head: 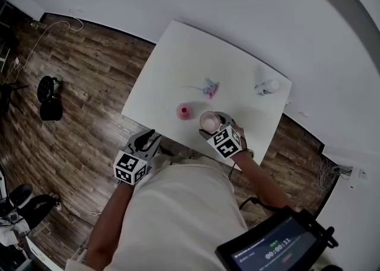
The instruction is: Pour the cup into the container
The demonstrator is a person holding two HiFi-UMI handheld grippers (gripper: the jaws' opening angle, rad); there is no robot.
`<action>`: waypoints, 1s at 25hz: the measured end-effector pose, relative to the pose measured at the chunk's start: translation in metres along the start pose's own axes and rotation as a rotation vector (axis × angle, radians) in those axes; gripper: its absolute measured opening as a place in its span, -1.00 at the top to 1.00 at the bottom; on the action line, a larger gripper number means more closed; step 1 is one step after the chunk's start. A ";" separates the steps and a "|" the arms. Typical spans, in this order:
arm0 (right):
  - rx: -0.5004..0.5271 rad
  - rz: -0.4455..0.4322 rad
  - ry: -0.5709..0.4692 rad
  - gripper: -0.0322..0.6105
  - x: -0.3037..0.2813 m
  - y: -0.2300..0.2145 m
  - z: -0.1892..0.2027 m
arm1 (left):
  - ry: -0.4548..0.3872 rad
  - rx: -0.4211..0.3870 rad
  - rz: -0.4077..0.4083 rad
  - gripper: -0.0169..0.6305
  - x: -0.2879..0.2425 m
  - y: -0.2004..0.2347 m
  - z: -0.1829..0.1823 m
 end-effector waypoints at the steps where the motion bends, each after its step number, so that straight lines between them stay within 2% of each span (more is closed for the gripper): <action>1: 0.002 -0.005 0.010 -0.24 0.000 0.002 -0.003 | -0.003 -0.002 0.003 0.60 0.001 0.002 -0.002; 25: 0.040 -0.096 0.258 -0.24 -0.012 0.017 -0.033 | -0.017 -0.064 0.041 0.68 0.003 0.036 -0.023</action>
Point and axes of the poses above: the fingertips, and each gripper's own axes: x backward along the fingers, y to its left, z out of its underside, the point moved 4 cm from there along x, backward along the fingers, and after that the axes turned 2 degrees about x, right-handed, at the moved point
